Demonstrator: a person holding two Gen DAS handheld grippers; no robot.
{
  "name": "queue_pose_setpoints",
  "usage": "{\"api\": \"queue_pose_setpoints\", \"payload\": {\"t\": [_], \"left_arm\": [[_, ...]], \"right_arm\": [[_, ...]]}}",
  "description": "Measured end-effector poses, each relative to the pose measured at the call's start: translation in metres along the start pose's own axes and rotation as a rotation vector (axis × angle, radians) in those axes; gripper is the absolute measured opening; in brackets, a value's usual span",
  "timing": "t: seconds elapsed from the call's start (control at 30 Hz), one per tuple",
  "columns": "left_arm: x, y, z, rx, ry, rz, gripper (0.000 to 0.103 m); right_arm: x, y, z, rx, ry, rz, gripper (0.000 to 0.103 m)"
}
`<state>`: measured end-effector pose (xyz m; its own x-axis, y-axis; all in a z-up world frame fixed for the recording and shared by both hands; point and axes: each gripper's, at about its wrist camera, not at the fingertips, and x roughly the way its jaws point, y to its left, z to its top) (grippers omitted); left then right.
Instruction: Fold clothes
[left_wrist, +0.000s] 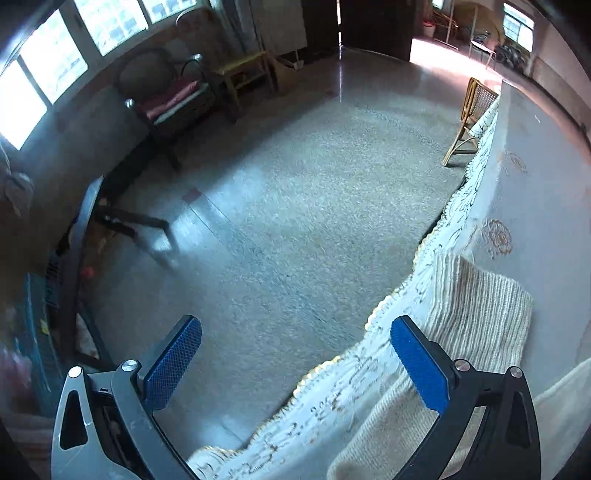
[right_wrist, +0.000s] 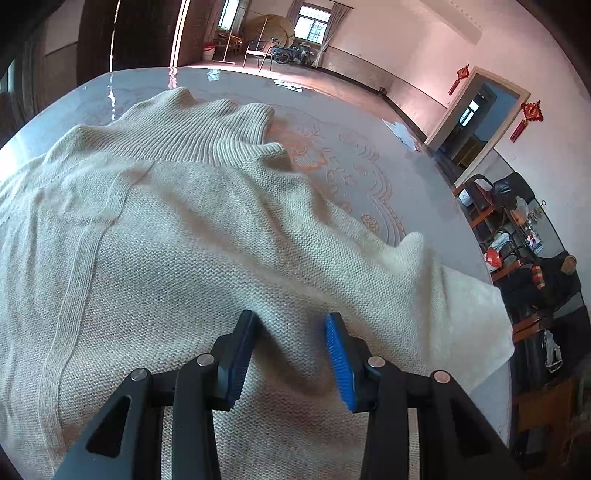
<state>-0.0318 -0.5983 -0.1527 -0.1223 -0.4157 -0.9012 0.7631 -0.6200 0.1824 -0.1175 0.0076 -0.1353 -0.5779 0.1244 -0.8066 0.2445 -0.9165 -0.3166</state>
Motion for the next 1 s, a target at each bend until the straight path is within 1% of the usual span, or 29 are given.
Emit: {"api": "queue_pose_setpoints", "payload": {"t": [0.07, 0.17, 0.2, 0.23, 0.27, 0.3, 0.33, 0.37, 0.4, 0.5, 0.6, 0.63, 0.67, 0.7, 0.77, 0.8, 0.83, 0.93, 1.0], "left_arm": [[-0.004, -0.018, -0.001, 0.115, -0.060, 0.069, 0.103], [-0.009, -0.043, -0.007, 0.273, -0.161, 0.182, 0.103], [-0.010, -0.045, -0.009, 0.290, -0.185, 0.196, 0.103], [-0.010, -0.045, -0.012, 0.292, -0.199, 0.190, 0.099], [-0.010, -0.043, -0.014, 0.285, -0.202, 0.156, 0.092], [-0.008, -0.041, -0.016, 0.276, -0.179, 0.099, 0.058], [-0.002, -0.040, -0.018, 0.265, -0.132, 0.044, 0.024], [0.001, -0.039, -0.020, 0.254, -0.099, -0.003, 0.011], [0.000, -0.038, -0.022, 0.242, -0.104, -0.025, 0.004], [-0.005, -0.030, -0.023, 0.202, -0.117, -0.108, 0.003], [-0.013, -0.019, -0.017, 0.148, -0.124, -0.228, 0.003], [-0.016, -0.017, -0.014, 0.148, -0.119, -0.267, 0.004], [-0.019, -0.017, -0.011, 0.157, -0.113, -0.286, 0.005], [-0.021, -0.018, -0.009, 0.166, -0.110, -0.297, 0.010], [-0.025, -0.021, -0.004, 0.190, -0.109, -0.283, 0.029], [-0.026, -0.023, -0.003, 0.196, -0.110, -0.281, 0.055], [-0.029, -0.022, -0.002, 0.195, -0.122, -0.288, 0.067], [-0.037, -0.021, 0.003, 0.213, -0.160, -0.337, 0.067], [-0.036, -0.025, 0.005, 0.244, -0.154, -0.334, 0.067]], "right_arm": [[-0.001, 0.004, 0.001, -0.017, 0.006, -0.011, 0.039], [-0.001, 0.001, 0.001, 0.020, 0.018, 0.008, 0.039], [-0.001, -0.001, 0.000, 0.045, 0.022, 0.022, 0.039], [-0.001, -0.004, 0.000, 0.070, 0.025, 0.036, 0.039], [-0.001, -0.006, -0.001, 0.094, 0.028, 0.049, 0.039], [-0.001, -0.007, -0.001, 0.108, 0.030, 0.058, 0.039], [-0.001, -0.007, -0.002, 0.109, 0.029, 0.060, 0.039], [-0.001, -0.006, -0.002, 0.110, 0.029, 0.063, 0.039], [-0.002, -0.005, -0.003, 0.107, 0.028, 0.062, 0.039], [-0.004, 0.001, -0.003, 0.075, 0.026, 0.044, 0.039], [-0.005, 0.005, -0.003, 0.063, 0.023, 0.036, 0.039], [-0.005, 0.005, -0.004, 0.067, 0.022, 0.039, 0.039], [-0.005, 0.005, -0.005, 0.077, 0.021, 0.045, 0.039], [-0.005, 0.004, -0.006, 0.088, 0.020, 0.052, 0.039], [-0.006, 0.004, -0.007, 0.100, 0.020, 0.063, 0.039], [-0.006, 0.005, -0.007, 0.098, 0.021, 0.064, 0.039], [-0.006, 0.006, -0.007, 0.092, 0.021, 0.063, 0.039], [-0.007, 0.011, -0.008, 0.074, 0.018, 0.053, 0.039], [-0.008, 0.013, -0.009, 0.074, 0.016, 0.050, 0.039]]}}
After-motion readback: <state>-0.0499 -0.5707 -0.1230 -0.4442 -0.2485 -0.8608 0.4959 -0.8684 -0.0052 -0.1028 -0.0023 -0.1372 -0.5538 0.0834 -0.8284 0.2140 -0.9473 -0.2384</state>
